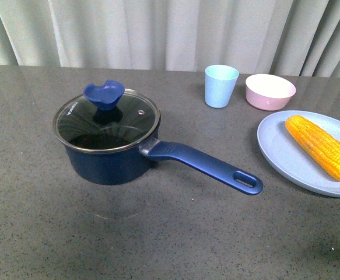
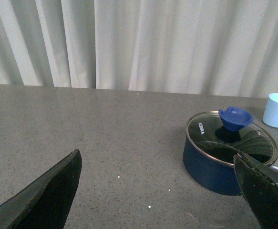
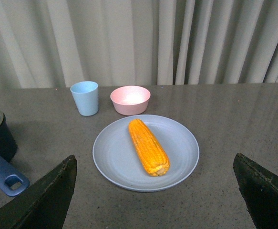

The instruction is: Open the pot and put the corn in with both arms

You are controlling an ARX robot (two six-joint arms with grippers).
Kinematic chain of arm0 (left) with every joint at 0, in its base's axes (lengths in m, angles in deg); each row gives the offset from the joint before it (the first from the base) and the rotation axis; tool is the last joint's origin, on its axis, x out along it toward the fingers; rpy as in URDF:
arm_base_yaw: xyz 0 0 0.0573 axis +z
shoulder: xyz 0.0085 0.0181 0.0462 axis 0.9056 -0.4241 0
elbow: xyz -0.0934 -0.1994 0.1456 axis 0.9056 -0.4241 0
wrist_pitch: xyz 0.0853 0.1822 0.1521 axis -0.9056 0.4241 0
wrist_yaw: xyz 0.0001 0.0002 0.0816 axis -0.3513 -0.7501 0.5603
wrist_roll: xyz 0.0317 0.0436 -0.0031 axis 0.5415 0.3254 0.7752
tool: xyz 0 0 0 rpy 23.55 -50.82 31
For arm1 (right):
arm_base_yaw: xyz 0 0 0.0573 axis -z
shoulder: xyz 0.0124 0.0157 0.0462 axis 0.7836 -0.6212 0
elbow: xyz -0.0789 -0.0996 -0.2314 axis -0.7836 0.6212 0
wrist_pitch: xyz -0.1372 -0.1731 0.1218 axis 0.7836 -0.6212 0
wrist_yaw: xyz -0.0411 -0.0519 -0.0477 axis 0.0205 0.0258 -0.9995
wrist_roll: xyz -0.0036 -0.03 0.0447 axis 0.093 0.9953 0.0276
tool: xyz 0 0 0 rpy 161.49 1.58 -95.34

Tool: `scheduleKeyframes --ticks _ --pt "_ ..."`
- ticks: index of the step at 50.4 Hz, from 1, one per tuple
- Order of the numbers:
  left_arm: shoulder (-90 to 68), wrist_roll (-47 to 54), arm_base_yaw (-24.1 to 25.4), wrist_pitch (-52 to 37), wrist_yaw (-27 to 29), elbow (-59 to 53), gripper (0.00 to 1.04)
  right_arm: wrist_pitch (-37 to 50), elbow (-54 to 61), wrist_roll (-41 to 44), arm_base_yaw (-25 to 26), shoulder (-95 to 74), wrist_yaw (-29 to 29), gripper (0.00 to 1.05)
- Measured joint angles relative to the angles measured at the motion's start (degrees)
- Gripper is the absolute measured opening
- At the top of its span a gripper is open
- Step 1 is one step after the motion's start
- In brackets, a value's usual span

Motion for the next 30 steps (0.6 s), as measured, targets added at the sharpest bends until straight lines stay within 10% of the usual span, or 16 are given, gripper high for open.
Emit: scheduleKeyframes --ticks 30 --pt "0.00 0.00 0.00 0.00 0.00 0.00 0.96 0.00 0.00 0.00 0.00 0.00 0.00 0.96"
